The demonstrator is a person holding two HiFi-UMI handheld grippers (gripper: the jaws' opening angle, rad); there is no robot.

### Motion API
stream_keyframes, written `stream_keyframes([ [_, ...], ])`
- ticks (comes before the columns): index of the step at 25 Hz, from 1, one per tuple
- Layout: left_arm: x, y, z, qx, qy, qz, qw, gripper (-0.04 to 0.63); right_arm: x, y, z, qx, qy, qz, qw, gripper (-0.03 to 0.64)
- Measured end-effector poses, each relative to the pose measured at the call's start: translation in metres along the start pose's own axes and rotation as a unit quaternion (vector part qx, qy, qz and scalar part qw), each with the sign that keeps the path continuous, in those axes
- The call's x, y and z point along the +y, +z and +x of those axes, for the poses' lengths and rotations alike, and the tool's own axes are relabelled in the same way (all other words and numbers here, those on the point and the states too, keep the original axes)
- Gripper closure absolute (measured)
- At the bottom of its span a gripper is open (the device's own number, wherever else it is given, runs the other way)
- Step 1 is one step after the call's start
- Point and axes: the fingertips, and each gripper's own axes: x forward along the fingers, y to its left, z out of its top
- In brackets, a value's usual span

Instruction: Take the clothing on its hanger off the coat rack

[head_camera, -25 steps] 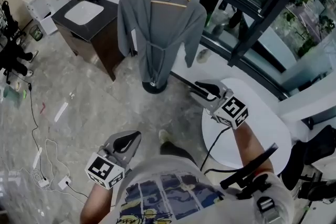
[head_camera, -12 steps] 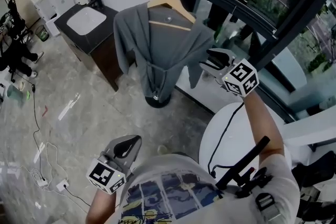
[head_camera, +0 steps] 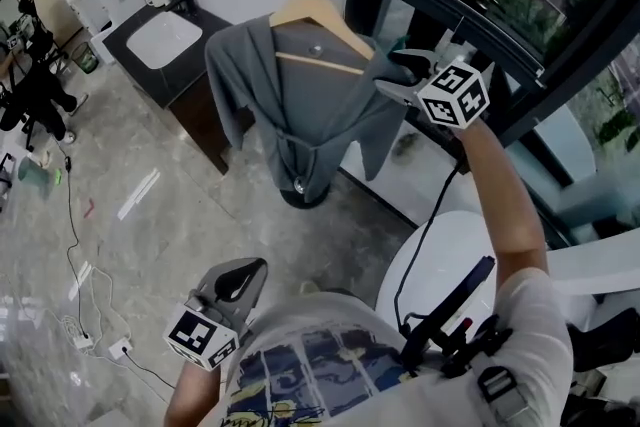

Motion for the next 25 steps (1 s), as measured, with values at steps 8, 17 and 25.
stream_keyframes([
  [8,0.010,-0.003,0.008,0.011,0.022,-0.005,0.9997,0.594,0.004,0.009,0.039,0.013,0.122,0.025,0.992,0.351],
  [17,0.014,-0.006,0.007,0.012,0.038,-0.011,0.9992,0.594,0.020,0.021,0.052,0.011,0.174,0.004,0.985,0.546],
  [25,0.015,-0.009,0.000,0.010,0.042,-0.013,0.9990,0.594,0.018,0.024,0.051,0.013,0.148,0.001,0.989,0.612],
])
